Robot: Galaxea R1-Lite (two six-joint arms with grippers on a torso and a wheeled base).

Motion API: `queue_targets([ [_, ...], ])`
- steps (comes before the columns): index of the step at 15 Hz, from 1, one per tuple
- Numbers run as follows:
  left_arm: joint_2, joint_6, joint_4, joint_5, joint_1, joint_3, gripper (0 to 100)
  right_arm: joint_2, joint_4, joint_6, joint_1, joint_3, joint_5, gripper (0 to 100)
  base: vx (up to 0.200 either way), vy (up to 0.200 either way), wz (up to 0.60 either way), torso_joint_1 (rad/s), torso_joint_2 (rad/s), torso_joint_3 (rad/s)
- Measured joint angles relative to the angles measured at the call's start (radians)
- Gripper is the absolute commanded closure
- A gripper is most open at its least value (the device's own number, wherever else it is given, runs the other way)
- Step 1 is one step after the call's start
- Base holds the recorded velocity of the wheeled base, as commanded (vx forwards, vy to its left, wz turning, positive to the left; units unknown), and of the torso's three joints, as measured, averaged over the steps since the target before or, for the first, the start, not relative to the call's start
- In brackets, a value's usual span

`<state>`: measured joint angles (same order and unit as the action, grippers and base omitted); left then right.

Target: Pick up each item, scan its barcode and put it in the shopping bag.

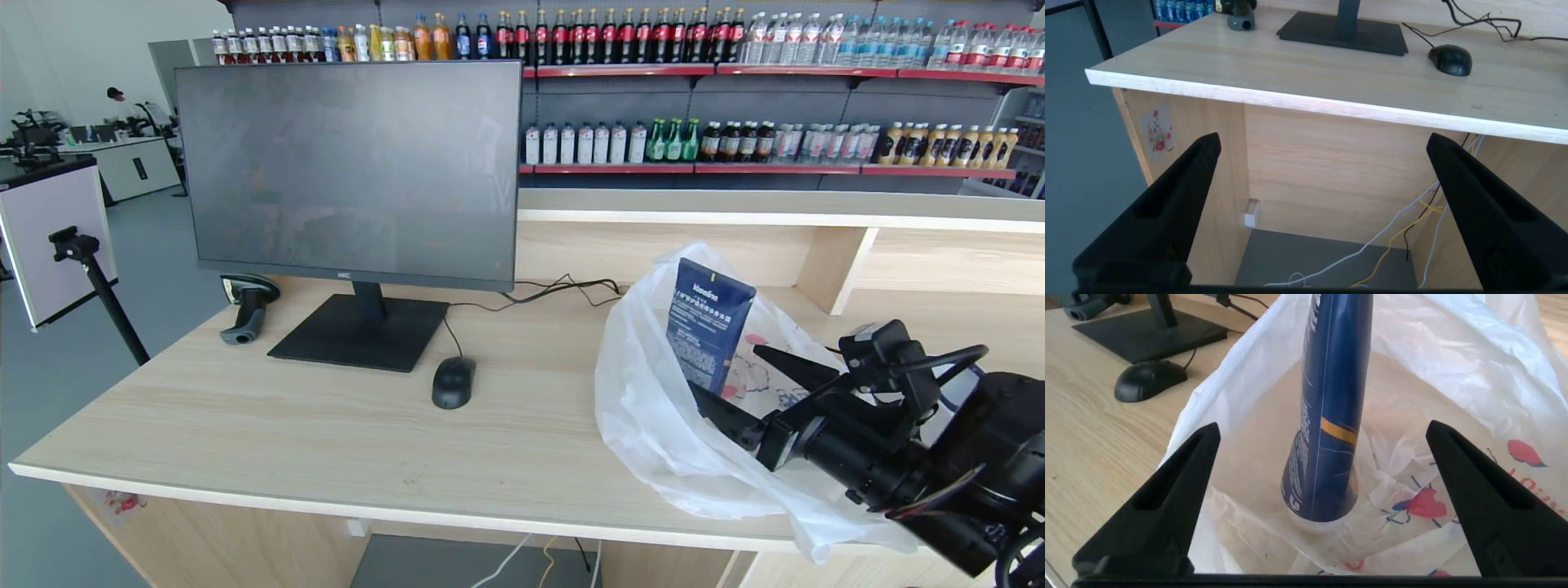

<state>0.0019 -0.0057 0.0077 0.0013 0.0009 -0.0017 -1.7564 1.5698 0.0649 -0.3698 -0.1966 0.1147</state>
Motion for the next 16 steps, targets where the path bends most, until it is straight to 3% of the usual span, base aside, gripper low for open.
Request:
queue_targets([
  [8, 0.0, 0.0, 0.0, 0.0, 0.0, 0.0, 0, 0.106, 0.0, 0.027, -0.013, 0.089, 0.0, 0, 0.0, 0.0, 0.0, 0.0, 0.0, 0.0],
  [10, 0.0, 0.032, 0.003, -0.003, -0.001, 0.0, 0, 0.129, 0.0, 0.023, -0.014, 0.095, 0.0, 0, 0.0, 0.0, 0.0, 0.0, 0.0, 0.0],
  [11, 0.0, 0.033, 0.003, -0.004, -0.001, 0.0, 0, 0.135, 0.0, 0.02, -0.014, 0.092, 0.0, 0, 0.0, 0.0, 0.0, 0.0, 0.0, 0.0],
  [13, 0.0, 0.019, 0.003, -0.003, -0.001, 0.0, 0, 0.137, 0.0, 0.015, -0.013, 0.073, 0.0, 0, 0.0, 0.0, 0.0, 0.0, 0.0, 0.0],
  [16, 0.0, 0.011, 0.003, -0.002, 0.0, 0.0, 0, 0.129, 0.0, -0.011, -0.013, 0.05, 0.0, 0, -0.2, 0.0, 0.0, 0.001, 0.0, 0.001],
])
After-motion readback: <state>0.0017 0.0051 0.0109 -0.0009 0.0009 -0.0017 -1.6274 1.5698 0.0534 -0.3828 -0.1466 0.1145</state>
